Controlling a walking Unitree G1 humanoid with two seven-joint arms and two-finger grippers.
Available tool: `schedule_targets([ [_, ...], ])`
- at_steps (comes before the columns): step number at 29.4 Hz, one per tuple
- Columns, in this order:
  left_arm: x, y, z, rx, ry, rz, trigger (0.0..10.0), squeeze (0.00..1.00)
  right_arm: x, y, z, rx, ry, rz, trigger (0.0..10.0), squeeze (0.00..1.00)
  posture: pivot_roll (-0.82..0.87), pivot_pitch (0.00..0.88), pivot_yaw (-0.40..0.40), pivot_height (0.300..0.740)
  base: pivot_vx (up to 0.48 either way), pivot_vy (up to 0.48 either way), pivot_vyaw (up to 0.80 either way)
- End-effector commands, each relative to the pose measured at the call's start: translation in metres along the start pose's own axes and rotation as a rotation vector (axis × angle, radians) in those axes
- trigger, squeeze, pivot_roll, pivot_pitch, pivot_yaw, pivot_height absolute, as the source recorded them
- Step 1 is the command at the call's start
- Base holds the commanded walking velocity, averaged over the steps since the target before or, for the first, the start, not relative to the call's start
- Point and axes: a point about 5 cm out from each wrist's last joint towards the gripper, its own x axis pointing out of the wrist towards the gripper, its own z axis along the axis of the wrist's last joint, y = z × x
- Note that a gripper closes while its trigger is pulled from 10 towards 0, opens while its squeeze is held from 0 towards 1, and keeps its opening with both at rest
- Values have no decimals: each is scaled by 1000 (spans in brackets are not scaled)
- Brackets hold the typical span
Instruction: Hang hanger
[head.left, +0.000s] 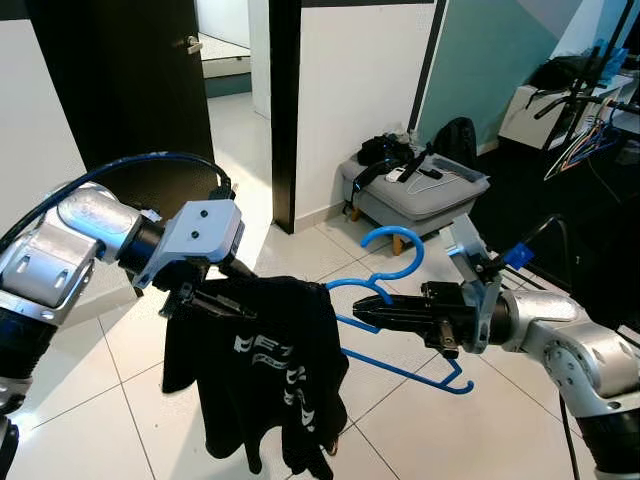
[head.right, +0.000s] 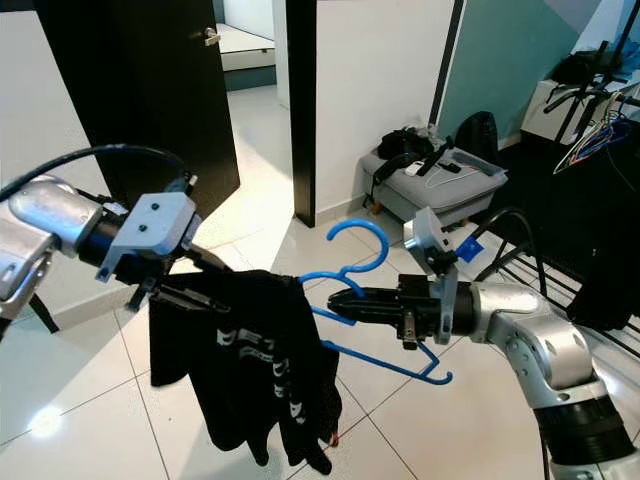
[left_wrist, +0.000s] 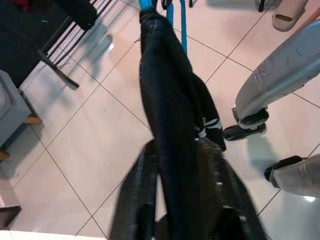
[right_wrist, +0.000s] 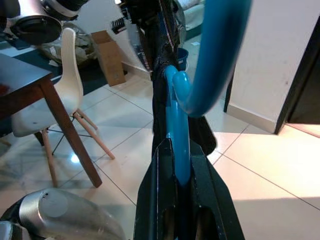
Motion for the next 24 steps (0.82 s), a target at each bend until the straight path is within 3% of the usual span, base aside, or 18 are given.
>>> schedule_targets([
  [1, 1, -4, -6, -30, 29, -35, 0, 0, 1, 2, 7, -43, -25, 3, 10000, 0, 8, 0, -13, 740, 0, 0, 0],
  [16, 4, -4, -10, -39, 38, -47, 0, 0, 3, 0, 14, -38, -96, -23, 10000, 0, 4, 0, -9, 740, 0, 0, 0],
  [17, 4, -3, -10, -39, 40, -45, 0, 0, 3, 0, 15, -32, -108, -28, 10000, 843, 3, 0, -8, 740, 0, 0, 0],
  [19, 4, -3, -10, -39, 40, -45, 0, 0, 3, 0, 15, -32, -108, -28, 10000, 843, 3, 0, -8, 740, 0, 0, 0],
  [20, 4, -2, -10, -37, 42, -42, 0, 0, 2, -1, 15, -30, -114, -30, 10000, 1000, 4, 0, -7, 740, 0, 0, 0],
  [24, 1, 2, -11, -30, 55, -18, 0, 0, -1, -3, 15, -41, -112, -53, 10000, 1000, 3, 0, -5, 740, 0, 0, 0],
])
